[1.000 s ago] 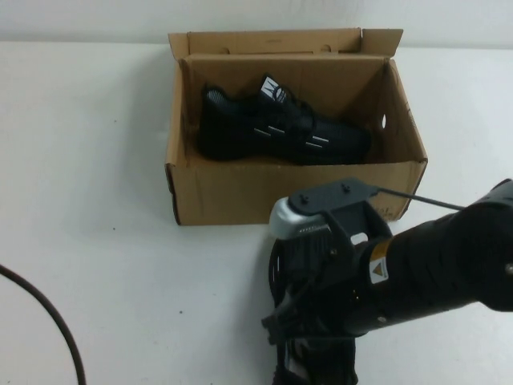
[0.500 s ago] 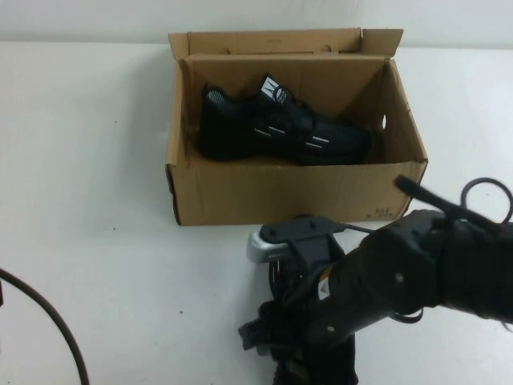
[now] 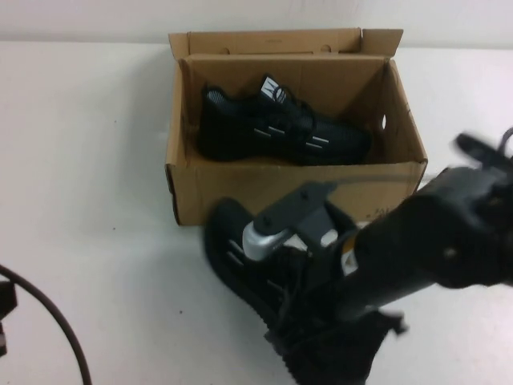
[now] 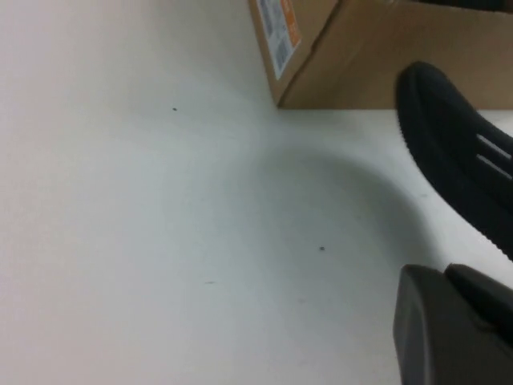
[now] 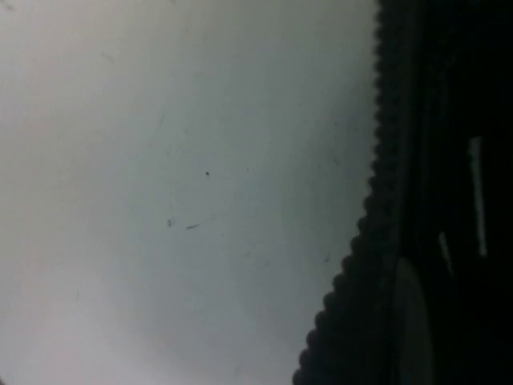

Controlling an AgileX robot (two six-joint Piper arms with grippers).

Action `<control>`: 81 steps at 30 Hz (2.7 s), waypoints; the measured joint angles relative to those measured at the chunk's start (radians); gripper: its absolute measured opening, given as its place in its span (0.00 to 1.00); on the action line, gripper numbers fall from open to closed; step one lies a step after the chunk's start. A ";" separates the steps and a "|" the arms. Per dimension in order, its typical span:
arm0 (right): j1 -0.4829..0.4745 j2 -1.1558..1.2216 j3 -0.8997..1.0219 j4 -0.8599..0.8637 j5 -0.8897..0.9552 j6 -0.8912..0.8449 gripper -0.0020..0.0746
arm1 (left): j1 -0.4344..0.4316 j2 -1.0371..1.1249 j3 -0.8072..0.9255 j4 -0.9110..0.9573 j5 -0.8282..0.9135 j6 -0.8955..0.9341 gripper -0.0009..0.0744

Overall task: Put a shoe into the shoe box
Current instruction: Pick up the shoe from the table, then hand over the shoe

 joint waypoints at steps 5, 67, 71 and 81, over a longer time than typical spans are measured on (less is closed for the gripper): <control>0.000 -0.106 -0.071 -0.038 0.111 -0.255 0.02 | 0.000 0.000 0.000 -0.147 0.001 0.023 0.01; 0.000 -0.334 -0.137 -0.260 0.233 -0.593 0.02 | -0.091 0.726 0.000 -1.325 0.124 0.720 0.90; 0.000 -0.334 -0.137 -0.260 0.233 -0.596 0.02 | -0.100 0.726 0.000 -1.328 0.109 0.720 0.90; 0.000 -0.334 -0.137 -0.216 0.235 -0.607 0.02 | -0.100 0.727 -0.002 -1.329 0.086 0.749 0.20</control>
